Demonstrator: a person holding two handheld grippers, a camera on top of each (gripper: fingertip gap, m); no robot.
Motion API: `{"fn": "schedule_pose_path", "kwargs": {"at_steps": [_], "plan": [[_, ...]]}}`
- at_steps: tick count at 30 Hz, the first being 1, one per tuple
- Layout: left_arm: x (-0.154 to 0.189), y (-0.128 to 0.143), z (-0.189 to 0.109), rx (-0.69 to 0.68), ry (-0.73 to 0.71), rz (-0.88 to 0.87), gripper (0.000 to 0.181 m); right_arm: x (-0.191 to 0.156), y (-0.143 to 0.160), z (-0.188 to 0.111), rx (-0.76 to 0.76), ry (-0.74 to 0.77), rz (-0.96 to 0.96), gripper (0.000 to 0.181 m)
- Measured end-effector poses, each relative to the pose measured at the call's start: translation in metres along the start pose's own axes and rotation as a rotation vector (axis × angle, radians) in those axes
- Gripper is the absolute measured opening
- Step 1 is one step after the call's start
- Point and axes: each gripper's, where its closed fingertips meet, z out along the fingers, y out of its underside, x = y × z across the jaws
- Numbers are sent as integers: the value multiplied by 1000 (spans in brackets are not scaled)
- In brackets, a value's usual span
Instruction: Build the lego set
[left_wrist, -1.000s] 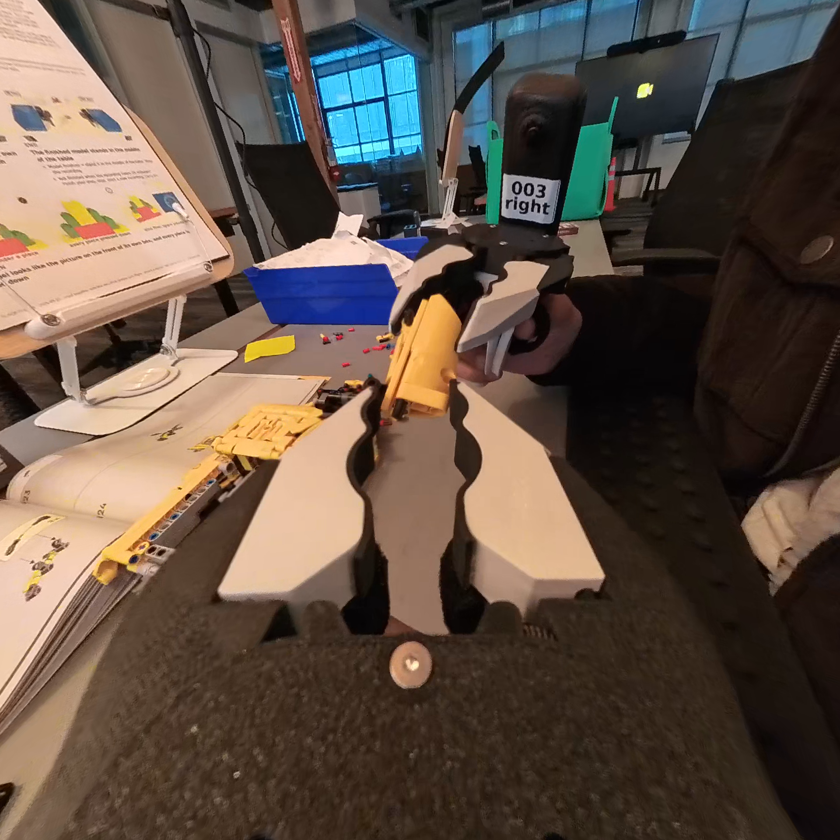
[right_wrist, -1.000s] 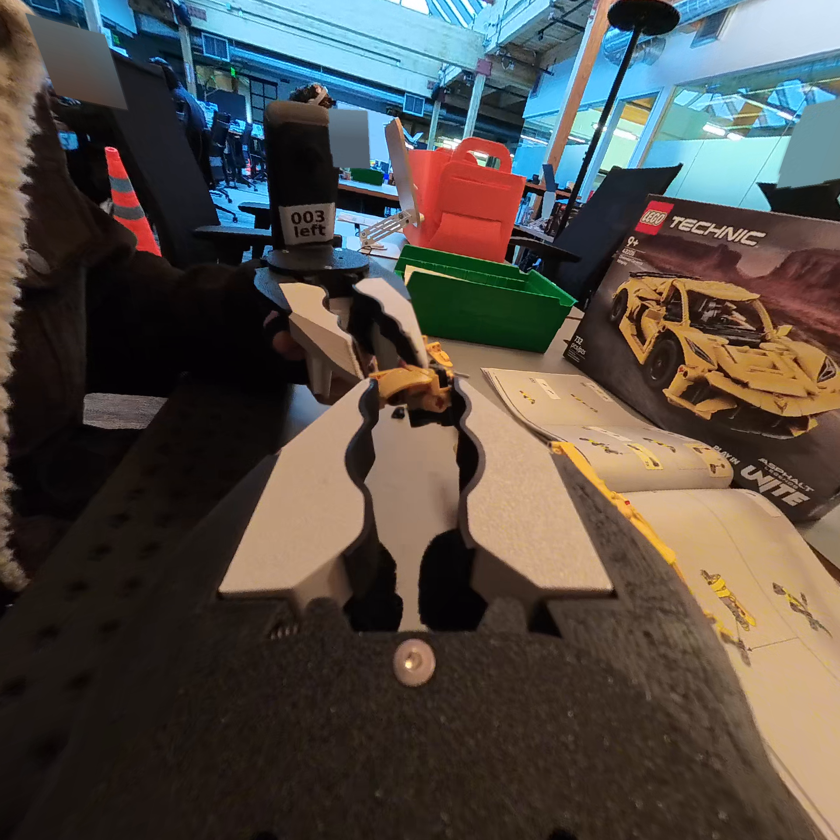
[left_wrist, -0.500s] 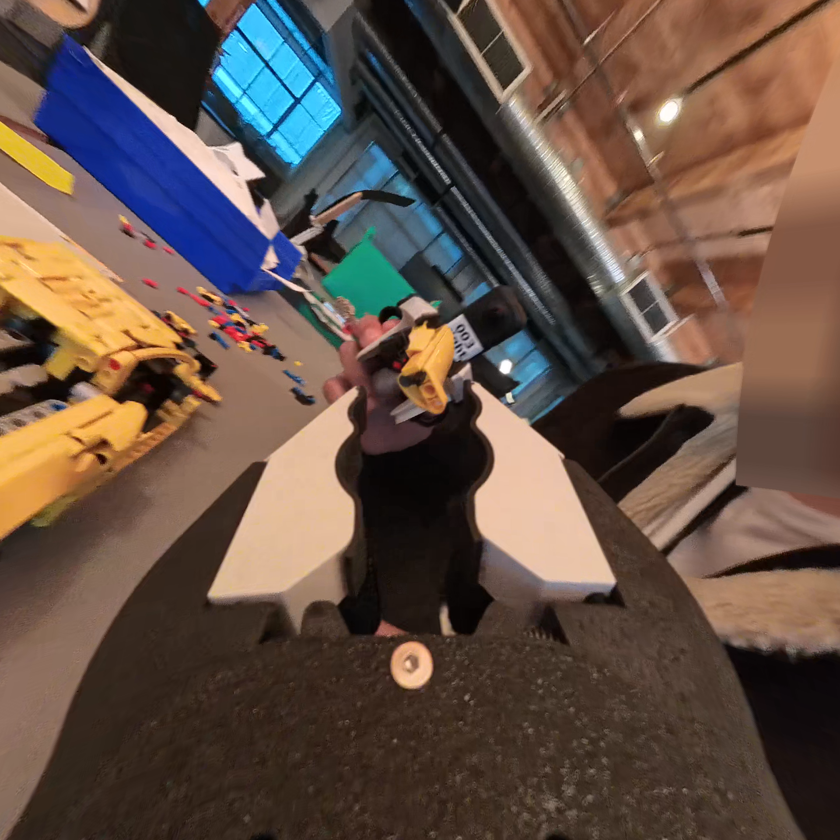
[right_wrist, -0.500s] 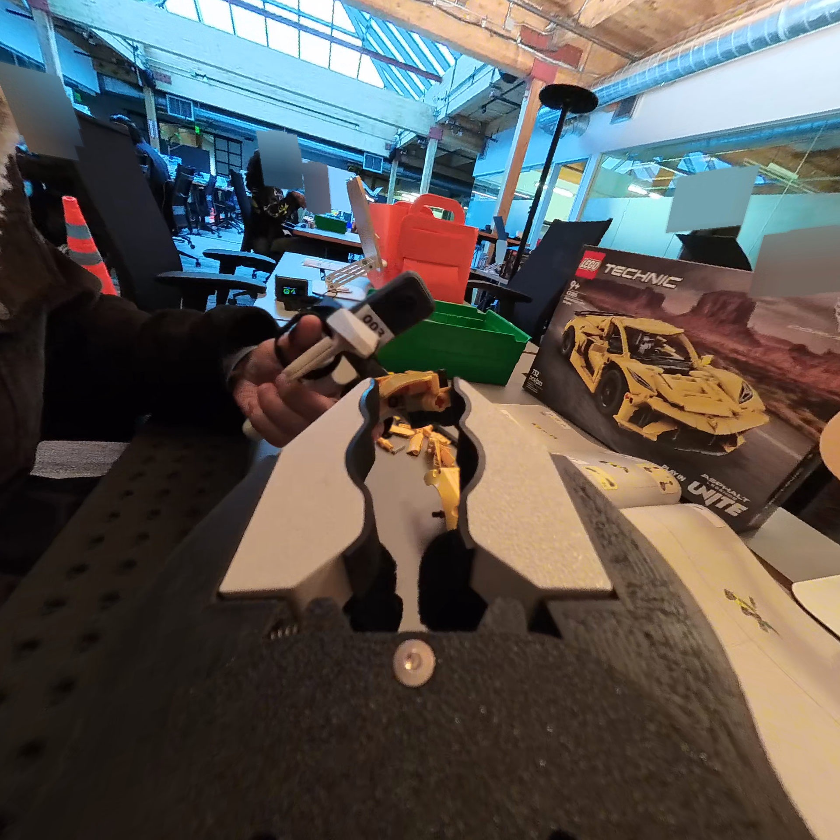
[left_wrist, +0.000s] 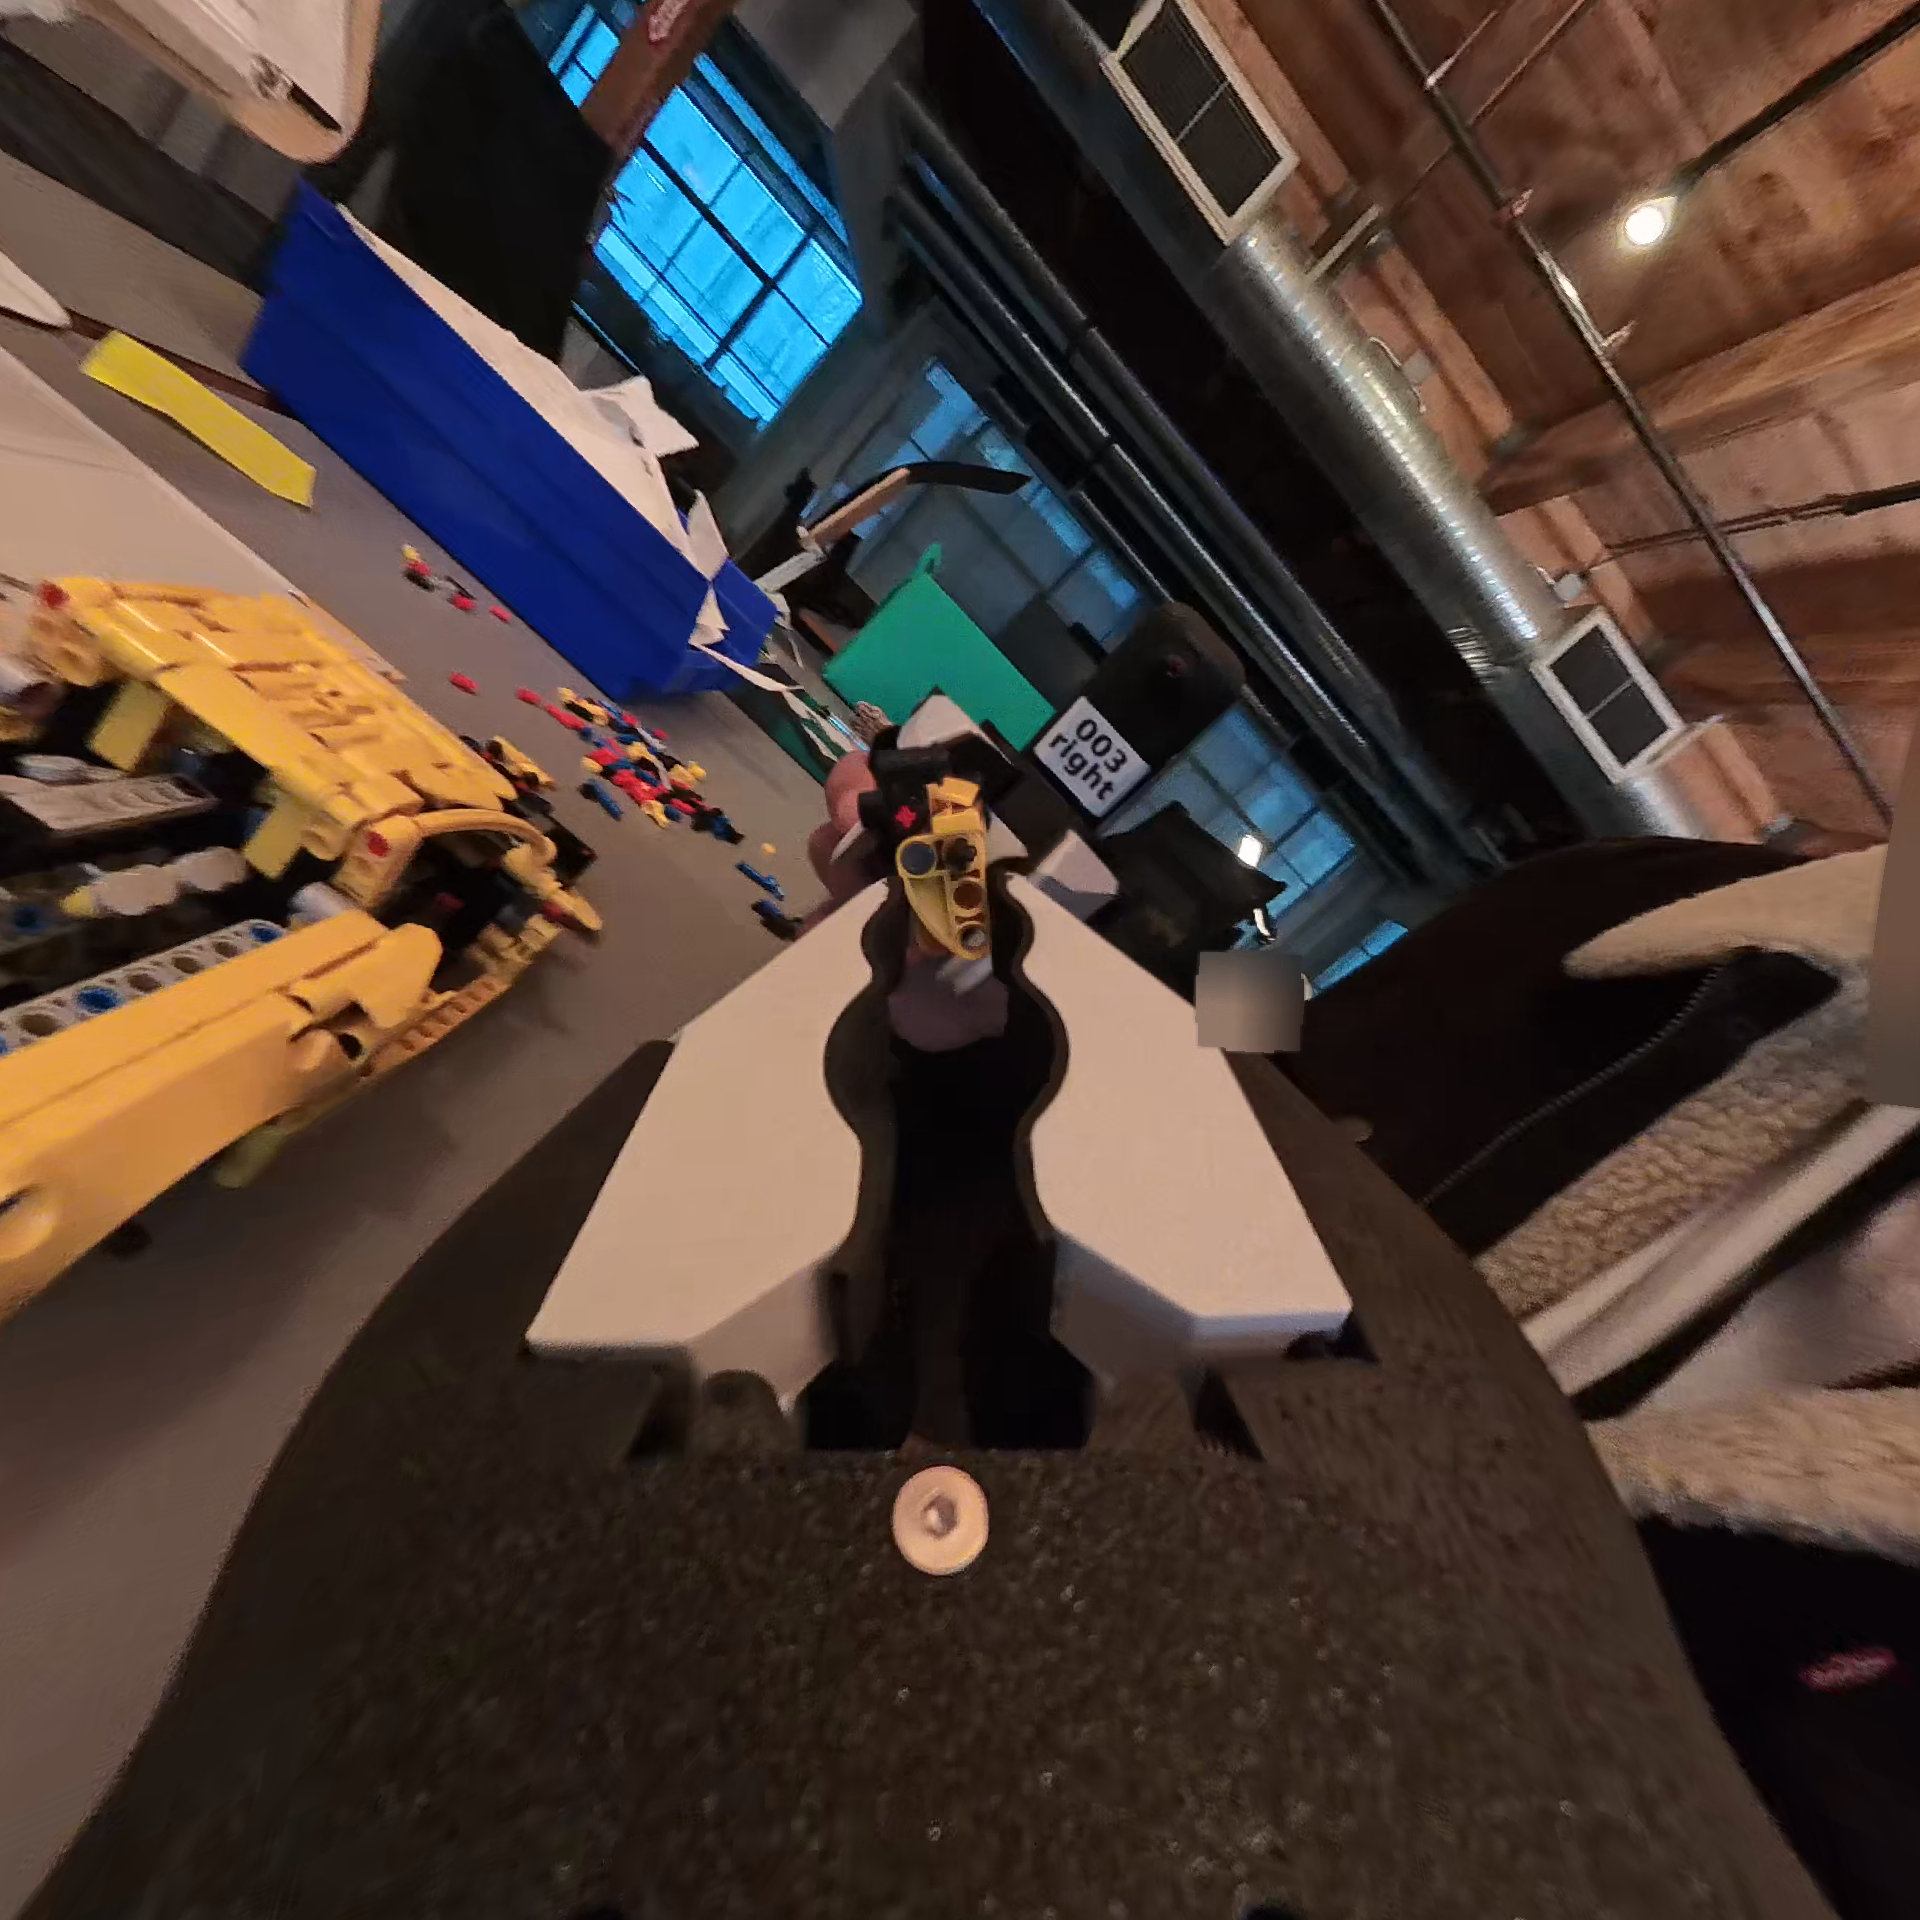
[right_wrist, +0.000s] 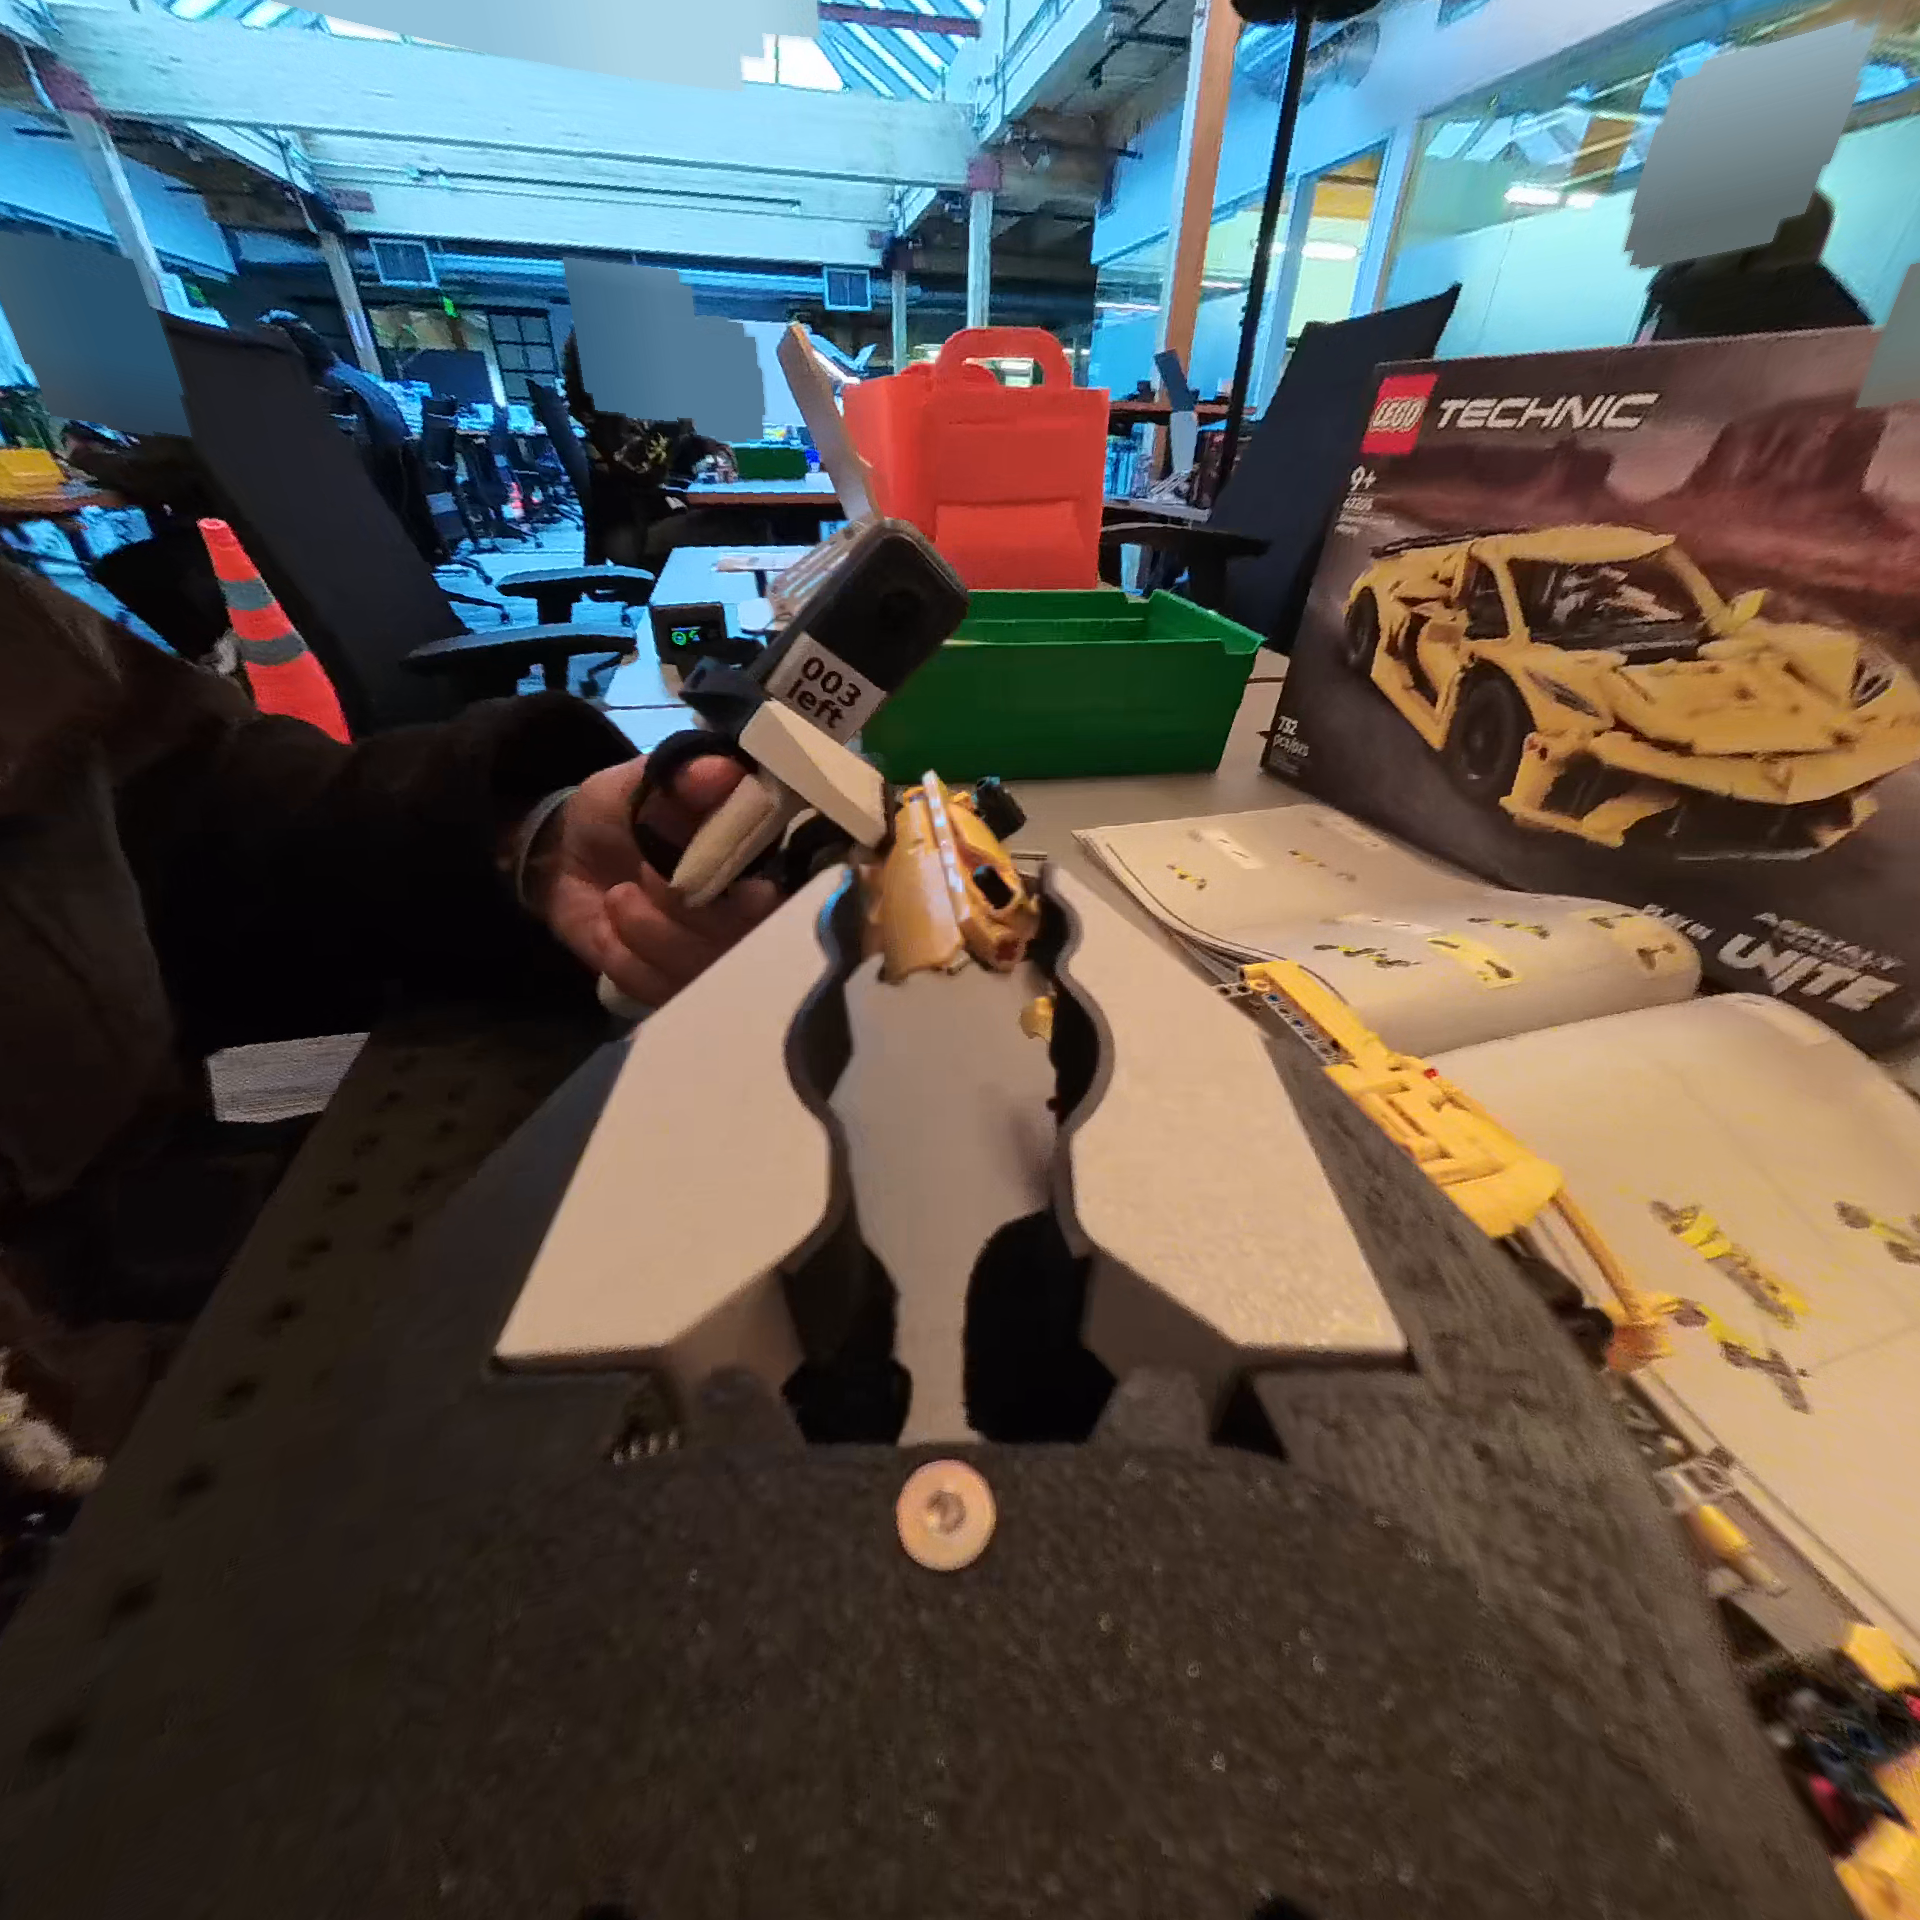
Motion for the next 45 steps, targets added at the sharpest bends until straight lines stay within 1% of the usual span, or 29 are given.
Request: {"fn": "schedule_pose_path", "kwargs": {"at_steps": [1,2,3,5,7,8,9,10,11,12,14,16,20,24,25,26,27,30,33,38,40,42,45], "plan": [[-3,-1,-2,4,-24,16,15,-1,-1,1,4,-5,11,44],[-7,-2,-3,6,-56,42,15,0,-2,1,2,3,-3,51],[-11,-3,-5,-1,-96,88,15,2,-5,0,-5,29,-37,48],[-16,0,-6,-37,-190,249,14,-1,-4,2,-65,53,-111,27],[-16,4,-5,-85,-263,435,15,-5,-1,9,-133,68,-139,29],[-14,8,-3,-108,-268,477,15,-10,4,12,-172,55,-157,33],[-13,13,-1,-127,-255,471,15,-13,11,15,-229,52,-200,38],[-13,16,1,-137,-240,442,15,-14,19,17,-286,68,-267,40],[-13,17,1,-142,-231,420,15,-15,23,18,-313,96,-334,41],[-13,17,1,-140,-223,407,15,-15,22,18,-314,136,-395,41],[-12,16,0,-131,-211,380,15,-17,18,17,-304,207,-532,33],[-13,17,0,-133,-193,336,15,-18,18,20,-315,260,-648,35],[-12,14,-1,-110,-167,269,14,-6,26,20,-385,341,-757,44],[-12,12,-3,-100,-138,200,14,2,38,17,-469,340,-743,45],[-14,13,-3,-105,-132,175,14,4,39,16,-481,350,-745,36],[-14,14,-3,-106,-120,145,14,5,39,15,-483,356,-761,31],[-14,14,-3,-104,-112,123,14,4,38,14,-488,356,-775,31],[-16,16,-3,-115,-116,117,14,5,41,13,-534,345,-767,31],[-17,19,-2,-125,-122,116,14,4,46,11,-575,303,-703,30],[-21,18,-3,-119,-133,93,14,7,49,13,-578,287,-638,30],[-19,15,-4,-103,-113,73,15,5,44,14,-527,310,-618,31],[-21,14,-5,-97,-130,77,14,7,44,14,-512,336,-605,32],[-27,10,-8,-78,-154,65,14,10,41,12,-494,378,-641,38]]}}
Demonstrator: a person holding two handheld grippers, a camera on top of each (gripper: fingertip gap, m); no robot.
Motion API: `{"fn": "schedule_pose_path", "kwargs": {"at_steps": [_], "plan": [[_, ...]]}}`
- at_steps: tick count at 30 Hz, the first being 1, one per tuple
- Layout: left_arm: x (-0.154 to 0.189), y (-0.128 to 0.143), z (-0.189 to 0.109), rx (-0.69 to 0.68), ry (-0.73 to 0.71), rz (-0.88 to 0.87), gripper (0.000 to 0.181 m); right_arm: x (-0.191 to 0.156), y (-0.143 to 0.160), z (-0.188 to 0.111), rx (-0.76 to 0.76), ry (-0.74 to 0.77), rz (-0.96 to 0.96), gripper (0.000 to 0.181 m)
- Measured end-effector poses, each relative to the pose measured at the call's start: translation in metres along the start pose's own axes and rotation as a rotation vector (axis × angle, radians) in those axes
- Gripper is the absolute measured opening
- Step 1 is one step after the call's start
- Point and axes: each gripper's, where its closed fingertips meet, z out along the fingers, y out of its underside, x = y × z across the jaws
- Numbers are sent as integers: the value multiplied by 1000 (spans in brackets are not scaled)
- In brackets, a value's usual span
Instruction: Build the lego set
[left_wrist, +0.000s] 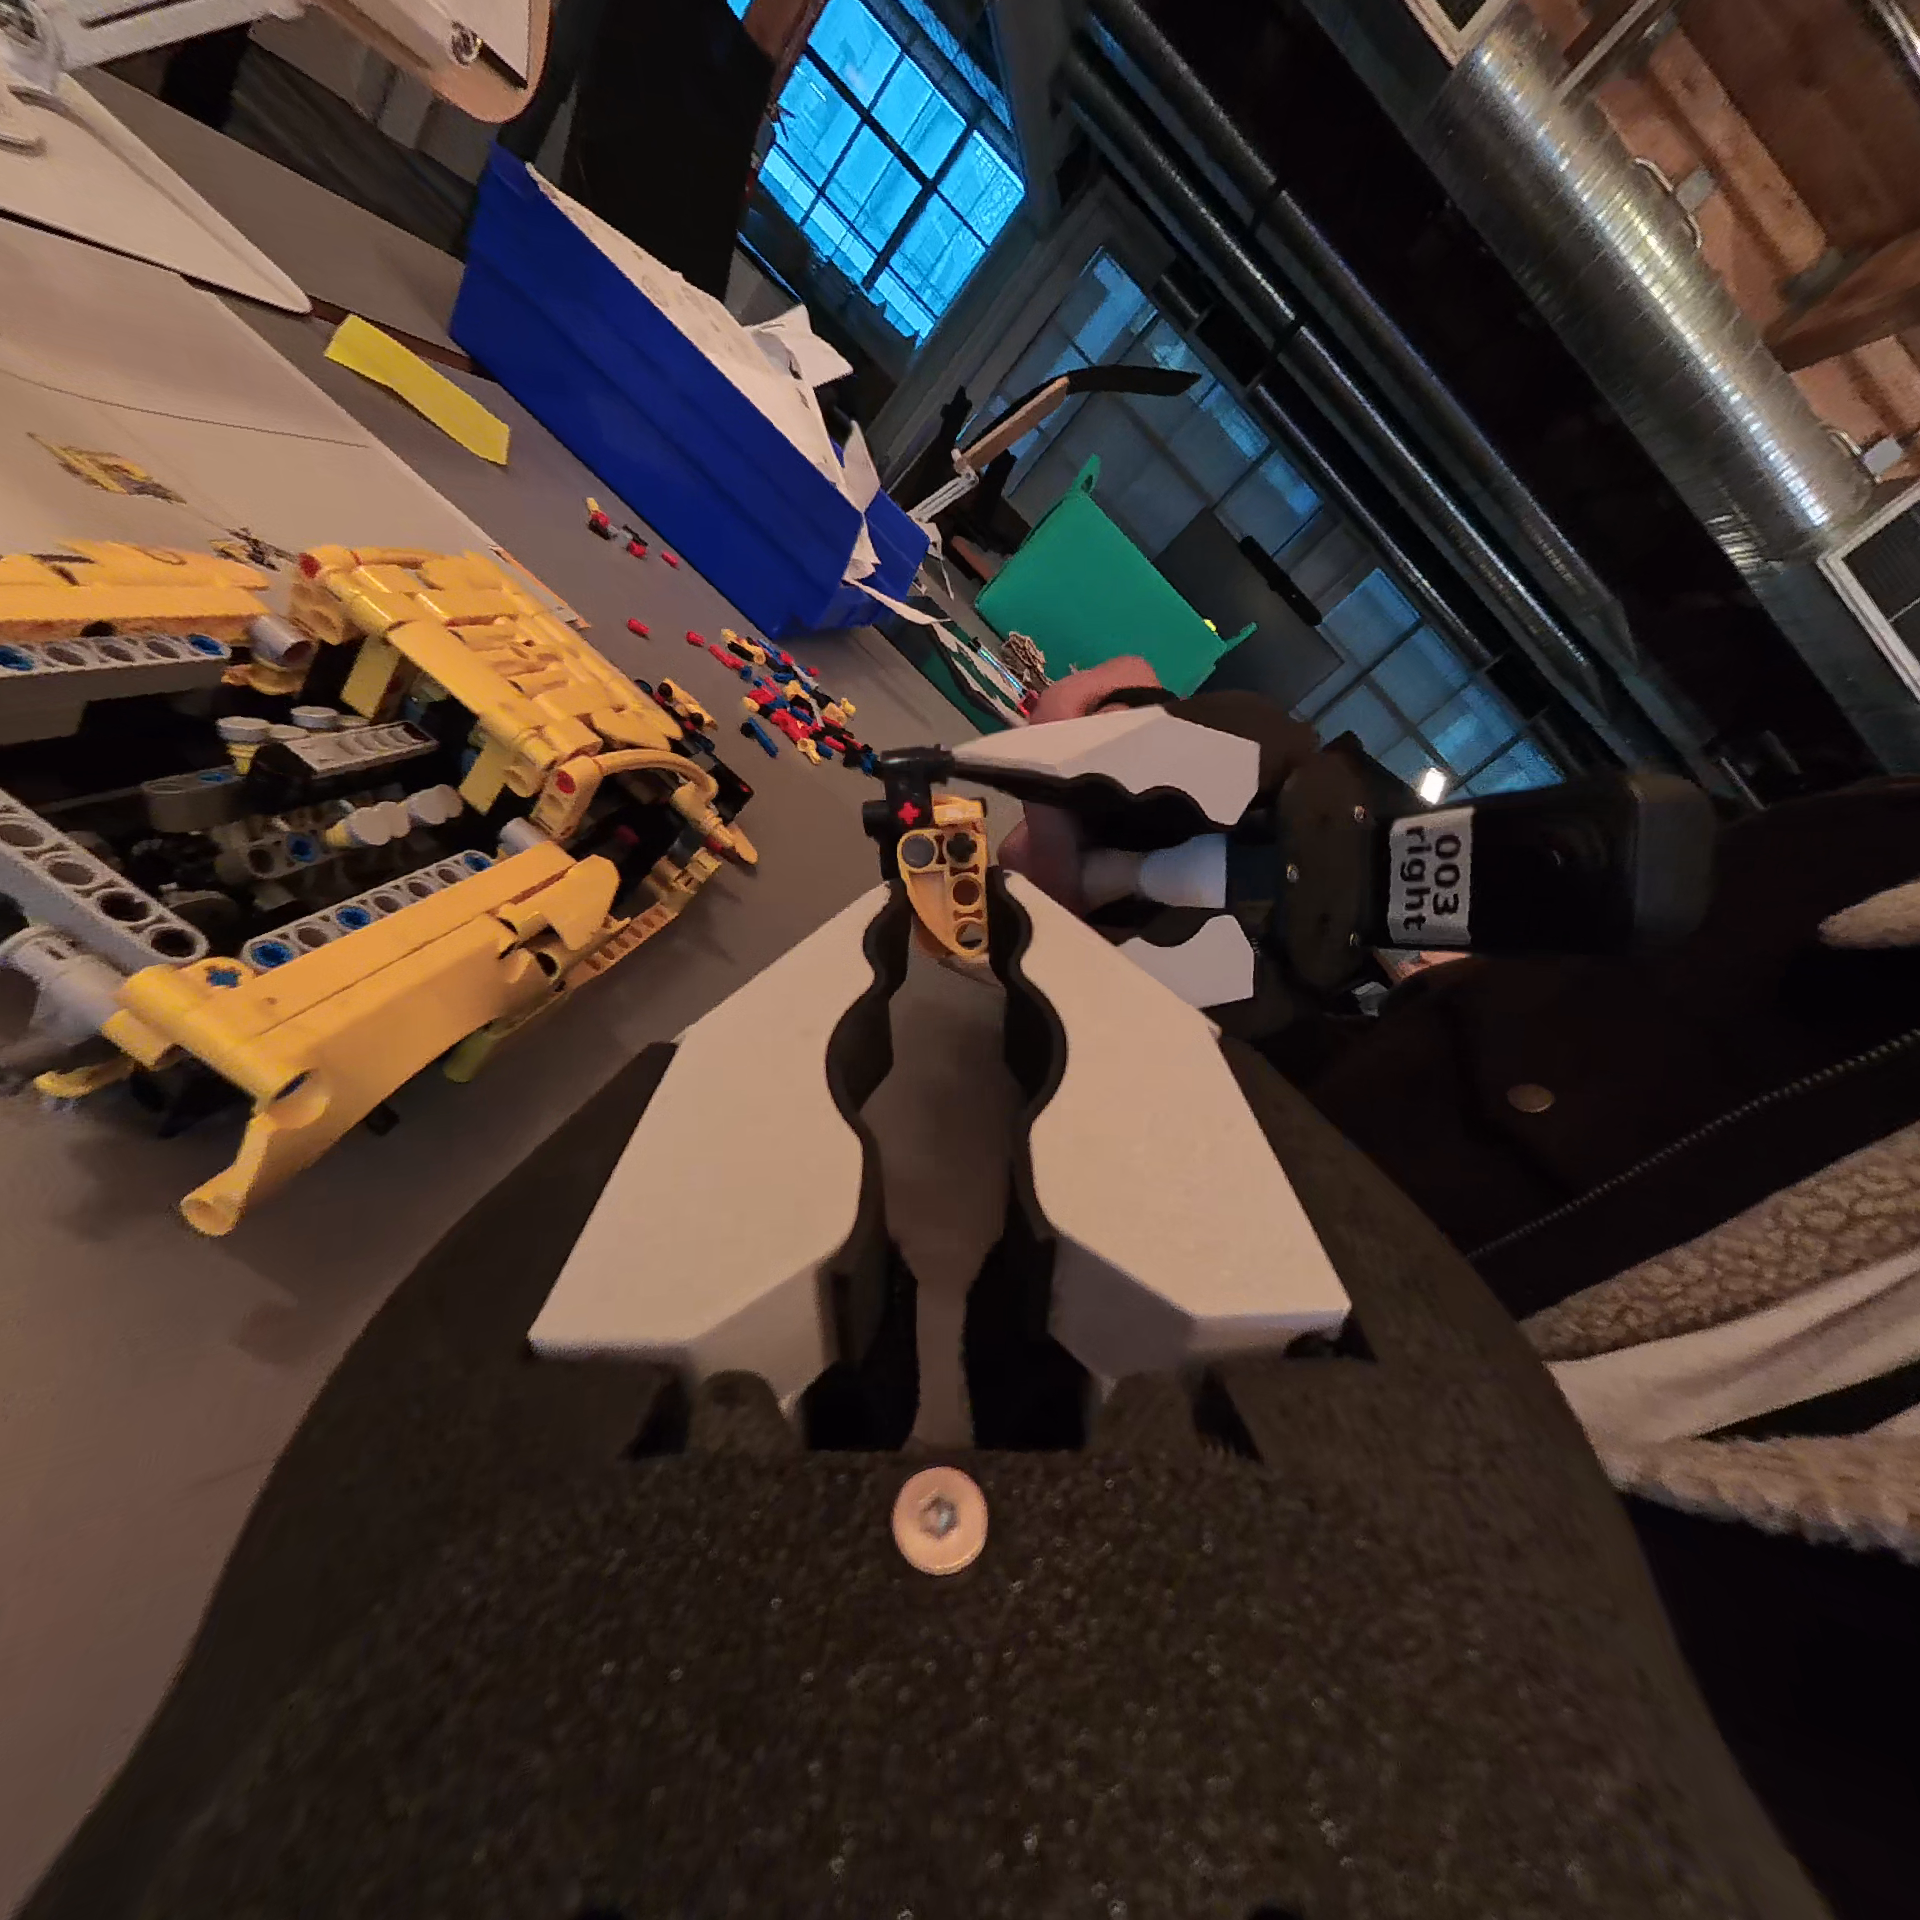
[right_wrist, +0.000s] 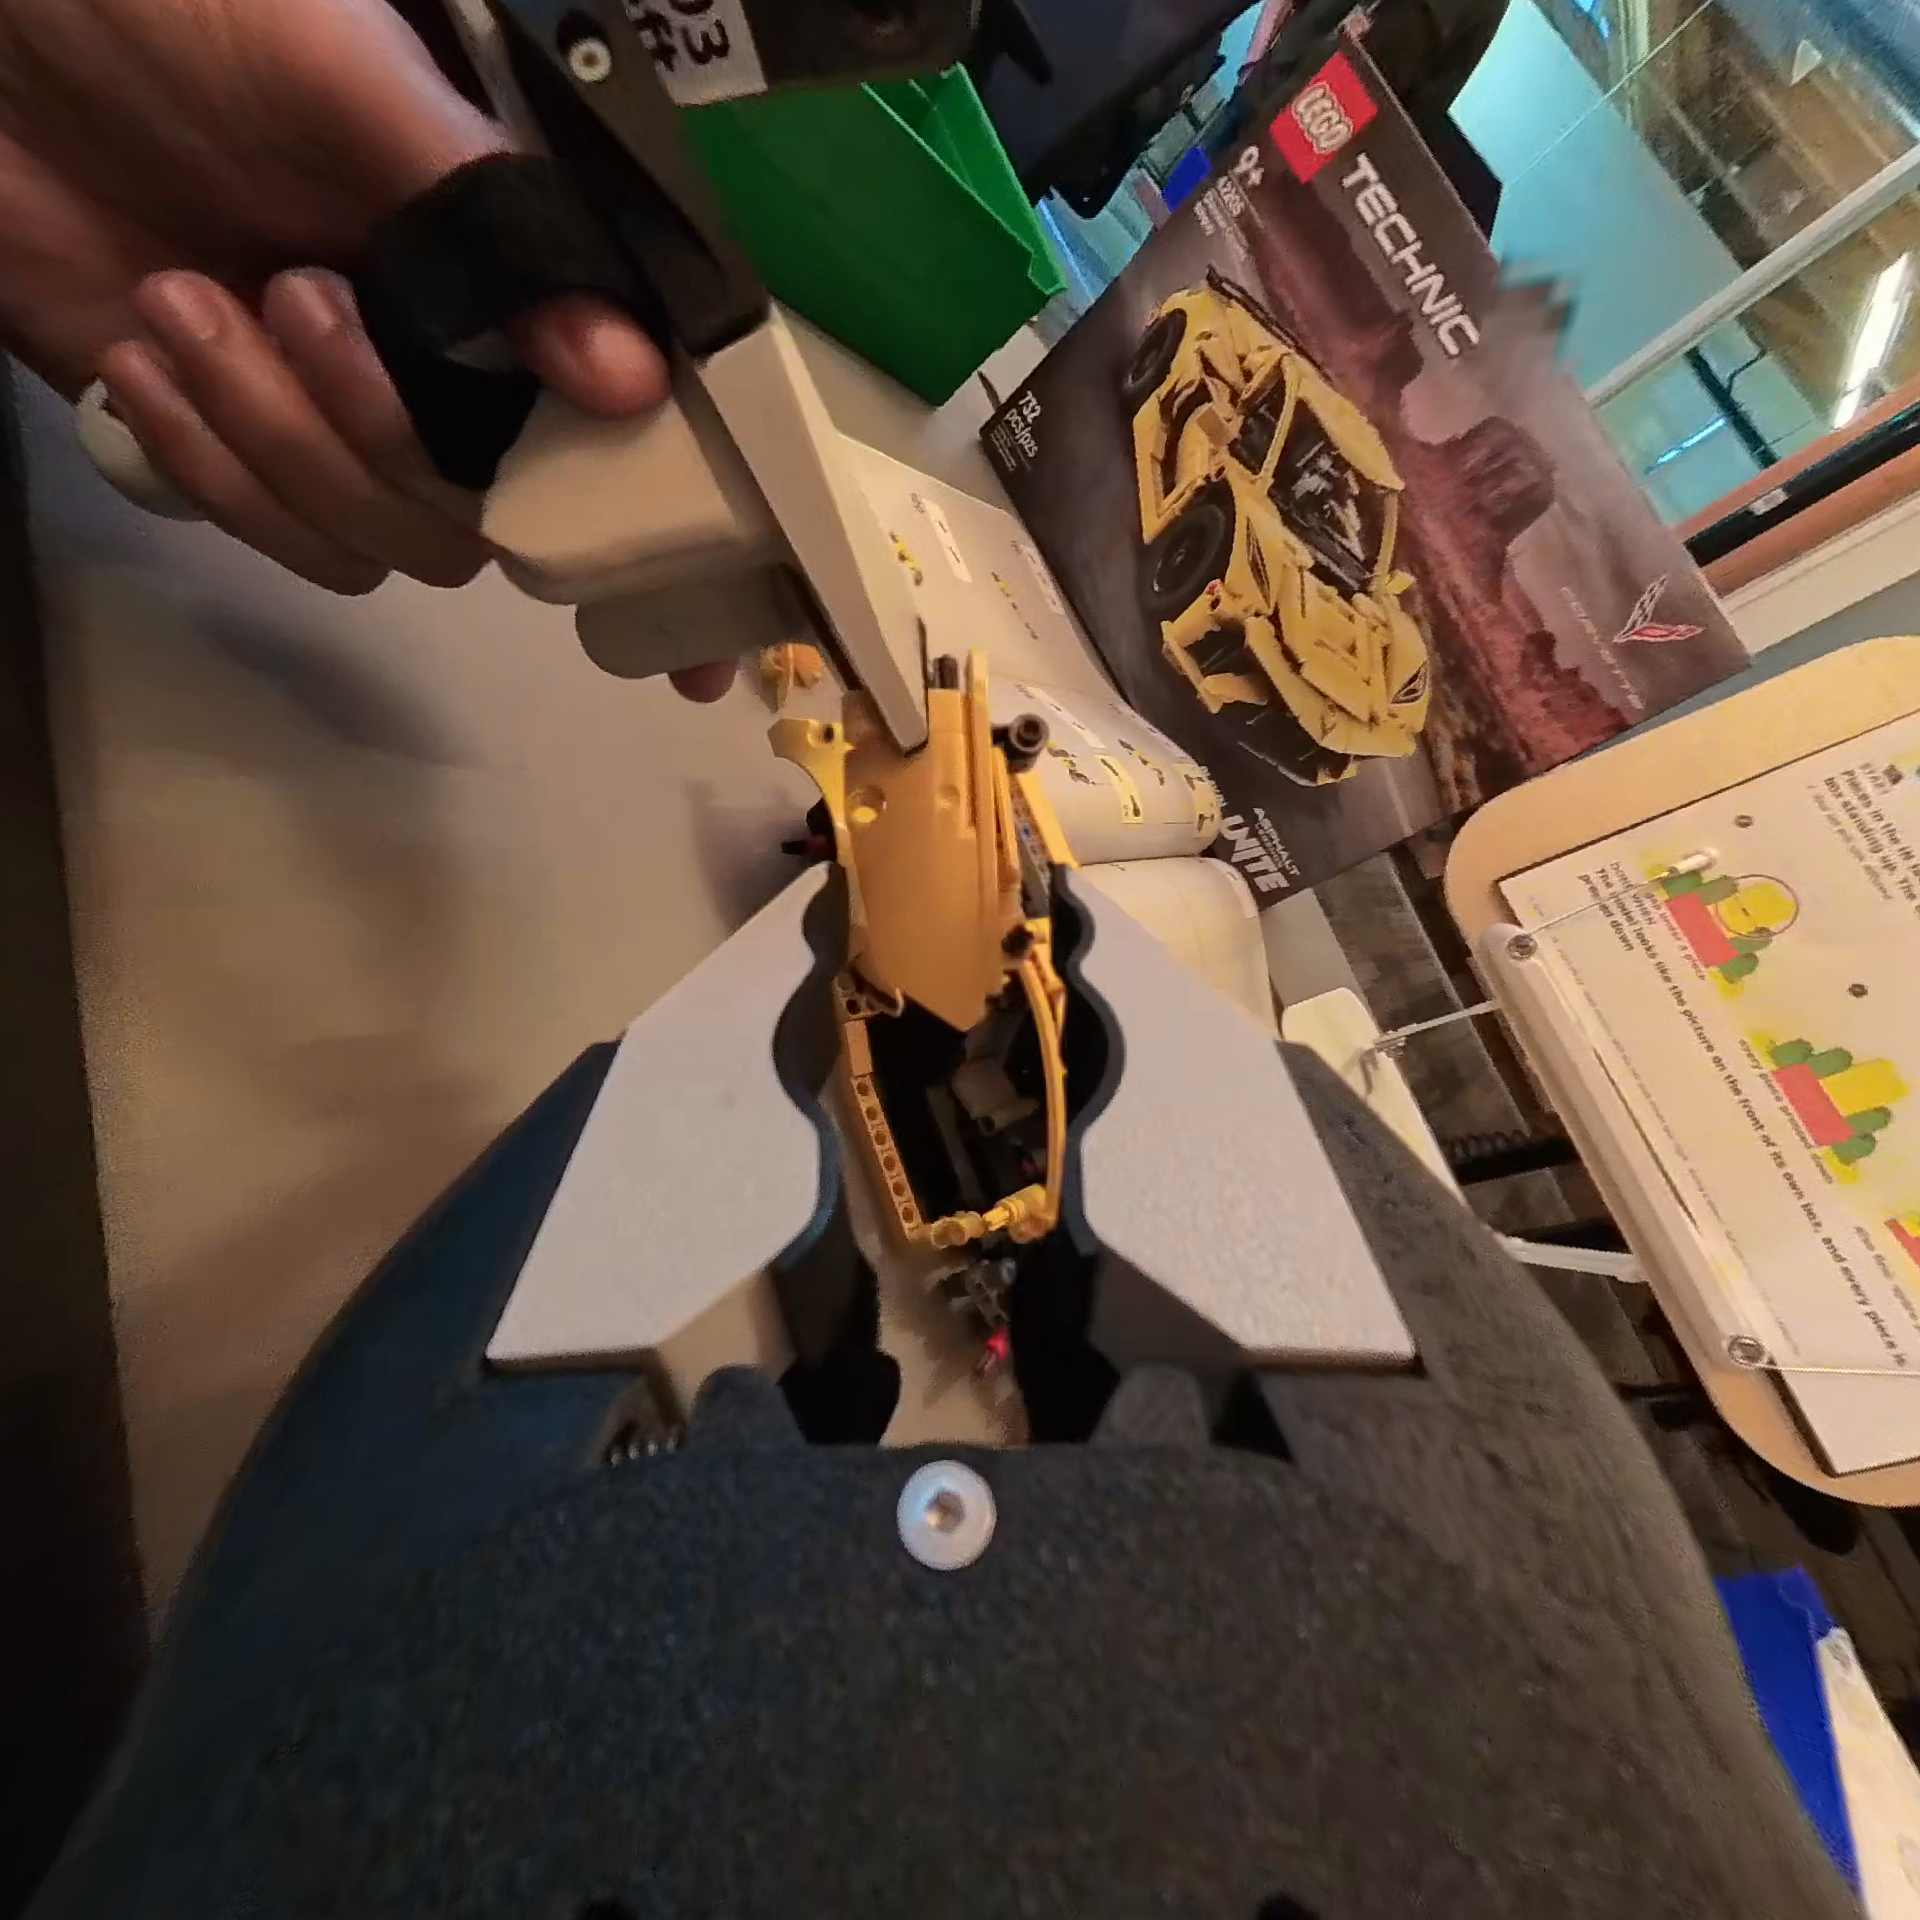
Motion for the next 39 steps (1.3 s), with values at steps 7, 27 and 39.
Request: {"fn": "schedule_pose_path", "kwargs": {"at_steps": [7,27,39], "plan": [[12,5,4,-26,22,86,14,-4,2,3,-20,22,-71,32],[25,14,4,-62,-432,1555,14,20,-18,-28,385,-541,992,59],[17,12,7,-155,-780,2347,14,4,-15,-10,271,-420,805,52]]}}
